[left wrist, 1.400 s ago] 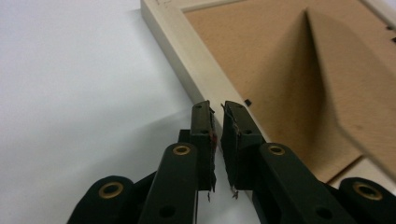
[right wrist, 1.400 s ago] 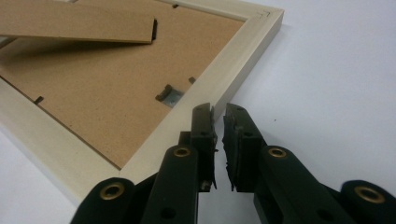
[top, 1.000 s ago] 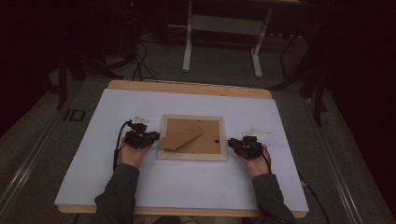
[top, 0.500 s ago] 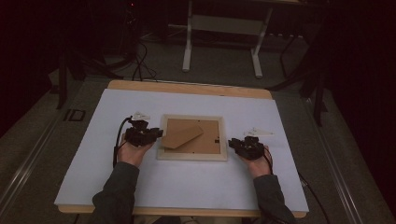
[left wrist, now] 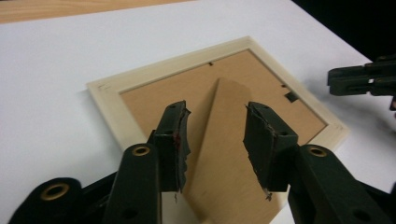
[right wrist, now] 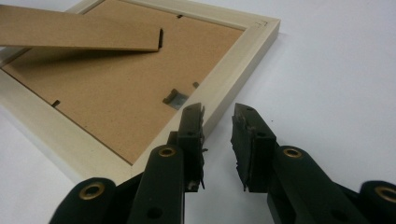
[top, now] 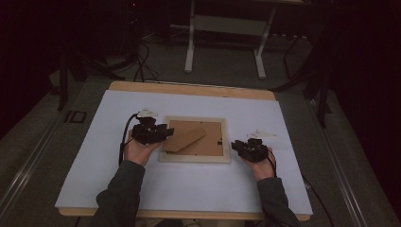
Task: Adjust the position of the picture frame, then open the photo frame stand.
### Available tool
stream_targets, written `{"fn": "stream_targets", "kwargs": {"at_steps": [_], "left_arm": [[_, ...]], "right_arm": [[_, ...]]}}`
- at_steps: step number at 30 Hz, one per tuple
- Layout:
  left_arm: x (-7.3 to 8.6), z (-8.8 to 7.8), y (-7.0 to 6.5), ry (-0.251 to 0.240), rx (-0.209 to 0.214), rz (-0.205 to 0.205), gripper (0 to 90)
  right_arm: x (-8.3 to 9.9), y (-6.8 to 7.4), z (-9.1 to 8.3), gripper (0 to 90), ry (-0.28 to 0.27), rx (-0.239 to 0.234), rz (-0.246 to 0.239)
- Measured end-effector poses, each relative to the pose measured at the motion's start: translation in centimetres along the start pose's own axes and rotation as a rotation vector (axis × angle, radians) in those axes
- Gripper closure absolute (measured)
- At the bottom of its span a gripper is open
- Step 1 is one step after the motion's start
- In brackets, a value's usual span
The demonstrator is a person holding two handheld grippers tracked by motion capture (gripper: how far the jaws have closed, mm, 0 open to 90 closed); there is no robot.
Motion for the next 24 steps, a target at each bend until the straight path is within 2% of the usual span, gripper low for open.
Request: {"fn": "stream_targets", "kwargs": {"at_steps": [2, 4, 7, 9, 15, 19, 24], "left_arm": [[-0.1, 0.3, -0.2, 0.009, 0.013, -0.007, 55.8], [0.0, 0.8, -0.3, 0.041, 0.034, -0.017, 51.5], [0.1, 1.3, -0.5, 0.064, 0.032, -0.013, 47.5], [0.2, 2.1, -0.3, 0.084, 0.023, -0.030, 44.1], [0.4, 3.4, 0.2, 0.126, 0.039, -0.080, 36.1], [0.6, 4.3, 0.8, 0.157, 0.038, -0.105, 35.8], [0.8, 5.5, 1.4, 0.204, 0.072, -0.143, 37.9]], "right_arm": [[-0.1, 0.1, 0.0, 72.6, 0.001, -0.001, -0.005], [-0.1, 0.1, 0.1, 72.3, 0.000, -0.001, -0.006], [-0.2, 0.1, 0.1, 71.8, -0.002, -0.003, -0.006], [-0.1, 0.0, 0.0, 71.3, -0.002, -0.004, -0.001], [-0.2, -0.1, -0.1, 70.1, -0.006, -0.005, 0.000], [-0.2, -0.1, -0.1, 69.8, -0.005, -0.004, 0.002], [-0.3, 0.0, -0.1, 68.9, -0.007, -0.008, 0.005]]}}
Point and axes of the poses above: each handheld gripper's, and its own axes: z roughly forward along the jaws, x roughly out of its underside, y roughly to its left, the point moved 5 cm from there along z, roughly forward along the jaws, and after that the axes turned 10 degrees about -z, right-handed, at the moved point
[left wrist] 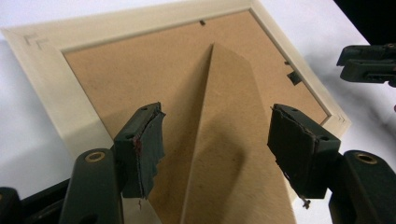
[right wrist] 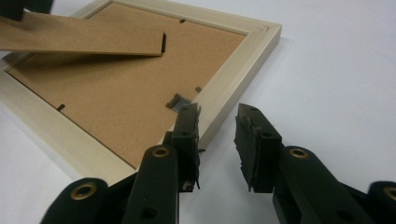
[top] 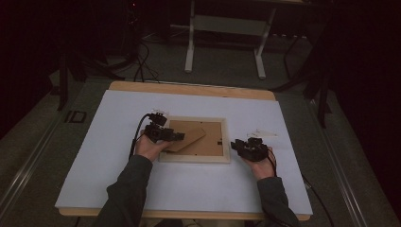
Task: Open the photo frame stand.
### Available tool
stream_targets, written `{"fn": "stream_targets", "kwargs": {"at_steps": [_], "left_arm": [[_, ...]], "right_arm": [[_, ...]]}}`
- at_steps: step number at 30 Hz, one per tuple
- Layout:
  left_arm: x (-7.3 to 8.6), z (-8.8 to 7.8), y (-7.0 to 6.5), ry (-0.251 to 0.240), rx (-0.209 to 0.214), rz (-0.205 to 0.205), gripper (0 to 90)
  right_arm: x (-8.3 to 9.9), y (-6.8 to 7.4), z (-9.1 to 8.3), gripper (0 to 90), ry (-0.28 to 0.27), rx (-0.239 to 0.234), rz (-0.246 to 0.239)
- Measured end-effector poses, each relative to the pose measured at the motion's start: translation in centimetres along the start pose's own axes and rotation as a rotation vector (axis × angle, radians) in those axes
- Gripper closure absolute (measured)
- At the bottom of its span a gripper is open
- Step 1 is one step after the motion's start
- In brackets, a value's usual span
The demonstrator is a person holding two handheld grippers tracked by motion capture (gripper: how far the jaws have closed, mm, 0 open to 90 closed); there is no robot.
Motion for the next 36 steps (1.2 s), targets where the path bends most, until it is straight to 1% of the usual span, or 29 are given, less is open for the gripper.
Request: {"fn": "stream_targets", "kwargs": {"at_steps": [4, 6, 7, 11, 13, 15, 17, 22, 27, 30, 35, 36], "left_arm": [[0.0, 0.8, 0.2, 0.034, 0.042, -0.018, 44.1], [0.0, 1.2, 0.2, 0.044, 0.074, -0.029, 47.2], [0.0, 1.3, 0.3, 0.051, 0.078, -0.032, 48.3], [0.2, 1.8, 0.4, 0.082, 0.115, -0.057, 49.1], [0.2, 1.9, 0.3, 0.094, 0.147, -0.072, 49.4], [0.2, 2.0, 0.3, 0.105, 0.161, -0.080, 50.0], [0.3, 2.0, 0.3, 0.115, 0.175, -0.083, 52.5], [0.3, 2.0, 0.3, 0.119, 0.177, -0.079, 54.8], [0.4, 2.2, 0.5, 0.147, 0.184, -0.093, 53.7], [0.4, 2.2, 0.5, 0.155, 0.181, -0.088, 53.0], [0.4, 1.9, 0.2, 0.140, 0.172, -0.047, 54.5], [0.4, 1.9, 0.2, 0.140, 0.172, -0.047, 54.5]], "right_arm": [[0.0, -0.1, 0.0, 68.5, -0.002, 0.001, 0.000], [0.0, -0.1, 0.0, 68.3, -0.002, 0.001, 0.001], [0.0, -0.1, -0.1, 68.3, -0.004, 0.002, 0.002], [0.0, -0.1, 0.0, 68.1, -0.003, 0.001, 0.002], [0.0, 0.0, 0.0, 68.0, -0.004, -0.001, 0.000], [0.0, 0.0, 0.0, 67.8, -0.002, -0.003, 0.001], [0.0, 0.1, 0.1, 67.7, 0.001, -0.005, 0.000], [0.0, 0.3, 0.3, 67.4, 0.004, -0.012, -0.003], [0.0, 0.5, 0.6, 66.6, 0.010, -0.014, -0.006], [0.0, 0.5, 0.7, 66.5, 0.015, -0.016, -0.010], [0.0, 0.7, 1.1, 65.1, 0.021, -0.019, -0.017], [0.0, 0.7, 1.1, 65.1, 0.021, -0.019, -0.017]]}}
Point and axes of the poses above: each handheld gripper's, and its own axes: z roughly forward along the jaws, x roughly out of its underside, y roughly to its left, the point moved 5 cm from there along z, roughly forward along the jaws, and after that the axes turned 10 degrees about -z, right-handed, at the moved point
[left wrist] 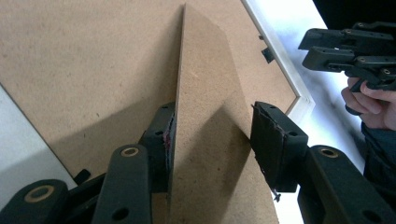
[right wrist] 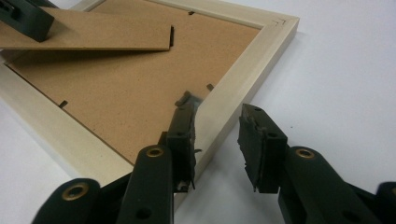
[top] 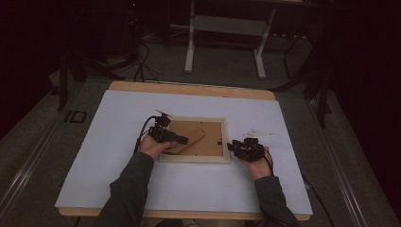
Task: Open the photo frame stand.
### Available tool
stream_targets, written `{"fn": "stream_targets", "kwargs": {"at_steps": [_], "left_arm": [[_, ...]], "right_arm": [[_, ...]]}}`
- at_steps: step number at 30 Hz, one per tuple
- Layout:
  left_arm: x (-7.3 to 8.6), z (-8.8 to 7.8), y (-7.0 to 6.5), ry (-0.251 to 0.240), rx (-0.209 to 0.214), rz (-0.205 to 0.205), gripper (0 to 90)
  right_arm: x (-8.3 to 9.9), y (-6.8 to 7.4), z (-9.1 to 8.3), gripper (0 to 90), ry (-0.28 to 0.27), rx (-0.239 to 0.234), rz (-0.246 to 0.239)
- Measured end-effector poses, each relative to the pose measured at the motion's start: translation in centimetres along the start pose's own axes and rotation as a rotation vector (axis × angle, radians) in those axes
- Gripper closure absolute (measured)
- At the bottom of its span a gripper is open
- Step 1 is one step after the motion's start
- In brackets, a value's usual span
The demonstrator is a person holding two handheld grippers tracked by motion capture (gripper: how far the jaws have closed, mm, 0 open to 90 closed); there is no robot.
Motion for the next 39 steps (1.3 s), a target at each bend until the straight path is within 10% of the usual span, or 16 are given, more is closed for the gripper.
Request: {"fn": "stream_targets", "kwargs": {"at_steps": [30, 39], "left_arm": [[0.6, -1.4, -2.5, -0.084, -0.046, 0.162, 56.0], [0.8, -1.8, -3.4, -0.112, -0.045, 0.212, 58.3]], "right_arm": [[-2.8, -2.1, 2.8, 47.3, 0.012, 0.015, 0.077], [-3.8, -2.8, 3.8, 42.3, 0.006, -0.037, 0.173]]}}
Point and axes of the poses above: each handheld gripper's, and its own axes: z roughly forward along the jaws, x roughly out of its underside, y roughly to its left, the point moved 5 cm from there along z, roughly forward along the jaws, and after that the axes turned 10 degrees about -z, right-handed, at the moved point
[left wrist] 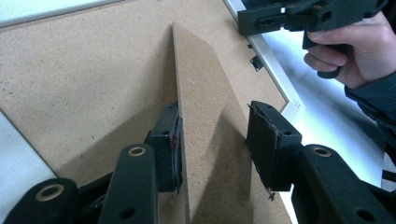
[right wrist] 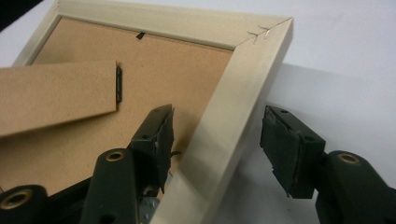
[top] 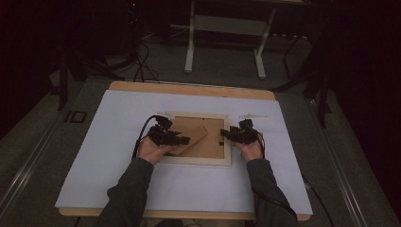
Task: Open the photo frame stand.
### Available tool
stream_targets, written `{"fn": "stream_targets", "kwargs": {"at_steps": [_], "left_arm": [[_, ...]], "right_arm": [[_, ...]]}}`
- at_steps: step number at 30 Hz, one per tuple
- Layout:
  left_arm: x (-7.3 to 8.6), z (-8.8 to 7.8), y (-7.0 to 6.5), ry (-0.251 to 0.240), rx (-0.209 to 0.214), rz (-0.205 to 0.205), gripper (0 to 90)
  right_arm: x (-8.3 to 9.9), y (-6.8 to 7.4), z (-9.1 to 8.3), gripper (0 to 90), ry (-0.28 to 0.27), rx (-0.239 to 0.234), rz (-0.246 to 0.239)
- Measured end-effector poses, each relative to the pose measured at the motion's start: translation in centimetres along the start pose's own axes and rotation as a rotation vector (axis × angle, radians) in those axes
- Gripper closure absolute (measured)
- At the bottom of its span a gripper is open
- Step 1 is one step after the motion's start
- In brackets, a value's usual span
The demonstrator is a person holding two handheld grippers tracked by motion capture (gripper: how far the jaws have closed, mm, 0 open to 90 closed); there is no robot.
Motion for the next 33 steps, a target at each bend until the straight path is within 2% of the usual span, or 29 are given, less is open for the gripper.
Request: {"fn": "stream_targets", "kwargs": {"at_steps": [2, 4, 5, 6, 8, 9, 14, 19, 22, 29, 33], "left_arm": [[0.0, 0.0, -0.1, -0.003, -0.004, 0.005, 58.3], [0.1, -0.1, -0.2, -0.008, -0.005, 0.006, 58.3], [0.2, -0.1, -0.2, -0.013, -0.004, 0.007, 58.3], [0.2, -0.1, -0.2, -0.016, -0.004, 0.009, 58.3], [0.3, -0.2, -0.2, -0.021, -0.005, 0.016, 58.6], [0.3, -0.2, -0.3, -0.024, -0.004, 0.018, 58.9], [0.3, -0.2, -0.4, -0.037, 0.001, 0.032, 59.2], [0.2, -0.5, -0.7, -0.046, 0.010, 0.053, 60.3], [0.2, -0.7, -0.8, -0.048, 0.019, 0.064, 61.3], [0.2, -0.9, -1.0, -0.056, 0.017, 0.085, 61.6], [0.1, -1.0, -1.1, -0.066, 0.018, 0.097, 62.6]], "right_arm": [[0.0, 0.0, 0.1, 41.9, 0.000, 0.000, 0.005], [-0.1, -0.3, 0.3, 41.6, 0.000, -0.028, 0.057], [-0.1, -0.3, 0.3, 41.6, 0.000, -0.028, 0.057], [-0.1, -0.6, 0.5, 41.5, -0.010, -0.062, 0.094], [-0.1, -0.7, 0.5, 41.4, -0.010, -0.073, 0.102], [-0.2, -0.9, 0.6, 39.8, -0.013, -0.098, 0.119], [-0.4, -0.9, 0.7, 39.3, -0.010, -0.133, 0.127], [-0.7, -0.9, 0.3, 41.4, -0.028, -0.133, 0.119], [-0.7, -1.1, -0.2, 45.1, -0.054, -0.148, 0.142], [-1.2, -1.3, -1.1, 53.6, -0.097, -0.092, 0.160], [-1.5, -1.4, -1.5, 55.4, -0.110, -0.088, 0.163]]}}
Point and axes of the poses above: each handheld gripper's, and its own axes: z roughly forward along the jaws, x roughly out of its underside, y roughly to its left, the point moved 5 cm from there along z, roughly forward along the jaws, and after that the axes turned 10 degrees about -z, right-handed, at the moved point
